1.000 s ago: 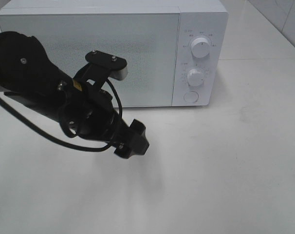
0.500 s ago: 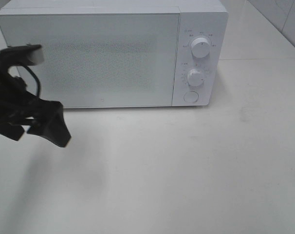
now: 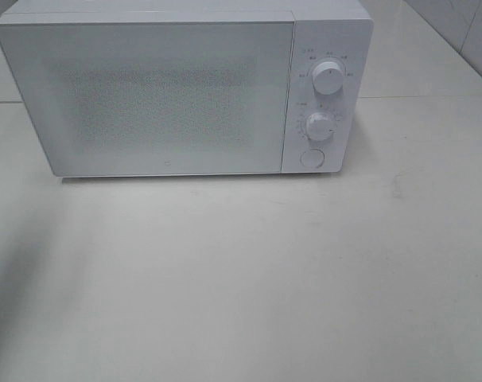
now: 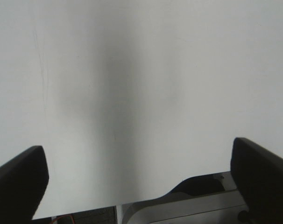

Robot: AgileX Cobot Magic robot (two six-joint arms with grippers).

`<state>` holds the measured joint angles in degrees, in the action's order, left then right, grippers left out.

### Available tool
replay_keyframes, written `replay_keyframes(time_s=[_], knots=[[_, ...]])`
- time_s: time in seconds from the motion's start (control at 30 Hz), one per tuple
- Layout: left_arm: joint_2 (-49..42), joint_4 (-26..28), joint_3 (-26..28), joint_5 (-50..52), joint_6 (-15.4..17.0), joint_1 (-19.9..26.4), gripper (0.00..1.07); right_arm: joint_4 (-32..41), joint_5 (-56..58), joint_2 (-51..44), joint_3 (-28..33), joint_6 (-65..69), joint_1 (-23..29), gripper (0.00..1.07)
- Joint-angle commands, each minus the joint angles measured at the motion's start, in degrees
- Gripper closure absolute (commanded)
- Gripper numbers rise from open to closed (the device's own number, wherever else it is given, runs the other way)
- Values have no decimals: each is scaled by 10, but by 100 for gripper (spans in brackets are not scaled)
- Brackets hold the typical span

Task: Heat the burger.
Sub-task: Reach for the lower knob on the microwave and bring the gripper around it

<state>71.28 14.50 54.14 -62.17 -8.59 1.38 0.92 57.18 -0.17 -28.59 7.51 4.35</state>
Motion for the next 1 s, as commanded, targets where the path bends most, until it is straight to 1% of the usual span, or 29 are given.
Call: replay_keyframes(time_s=[0.03,0.1,0.13,0.2,0.27,0.3,0.33,0.4,0.47,0.5,0.57,0.6,0.63,0.67,0.7,0.73,0.77,0.8,0.83,0.87,0.9,0.93,0.97,1.0], knots=[[-52,-3,-2,-29,6,3,7,2,-1,-17,1,-3,-3,32],[-64,-3,-2,-33,8,3,7,2,-1,-17,1,-3,-3,32],[-87,-15,-2,-38,19,3,7,2,-1,-17,1,-3,-3,32],[-98,-19,-2,-41,24,3,7,2,-1,-17,1,-3,-3,32],[-137,-41,-2,-45,41,3,7,2,-1,-17,1,-3,-3,32],[-137,-41,-2,-45,41,3,7,2,-1,-17,1,-3,-3,32],[-161,-56,-3,-46,49,3,7,2,-1,-17,1,-3,-3,32],[-175,-61,-6,-46,52,3,7,2,-1,-17,1,-3,-3,32],[-215,-66,-31,-43,62,3,7,2,-1,-17,1,-3,-3,32],[-215,-66,-31,-43,62,3,7,2,-1,-17,1,-3,-3,32],[-253,-67,-74,-40,65,3,7,2,-1,-17,1,-3,-3,32],[-253,-67,-74,-40,65,3,7,2,-1,-17,1,-3,-3,32],[-281,-69,-108,-37,64,3,7,2,-1,-17,1,-3,-3,32],[-281,-69,-108,-37,64,3,7,2,-1,-17,1,-3,-3,32],[-305,-69,-140,-32,64,3,7,2,-1,-17,1,-3,-3,32],[-319,-68,-152,-30,64,3,7,2,-1,-17,1,-3,-3,32],[-319,-68,-152,-30,64,3,7,2,-1,-17,1,-3,-3,32],[-344,-66,-182,-30,64,3,7,2,-1,-17,1,-3,-3,32],[-358,-66,-194,-29,64,3,7,2,-1,-17,1,-3,-3,32],[-358,-66,-194,-29,64,3,7,2,-1,-17,1,-3,-3,32],[-387,-65,-218,-21,64,3,7,2,-1,-17,1,-3,-3,32],[-399,-65,-227,-15,64,3,7,2,-1,-17,1,-3,-3,32],[-399,-65,-227,-15,64,3,7,2,-1,-17,1,-3,-3,32],[-427,-65,-241,2,64,3,7,2,-1,-17,1,-3,-3,32]])
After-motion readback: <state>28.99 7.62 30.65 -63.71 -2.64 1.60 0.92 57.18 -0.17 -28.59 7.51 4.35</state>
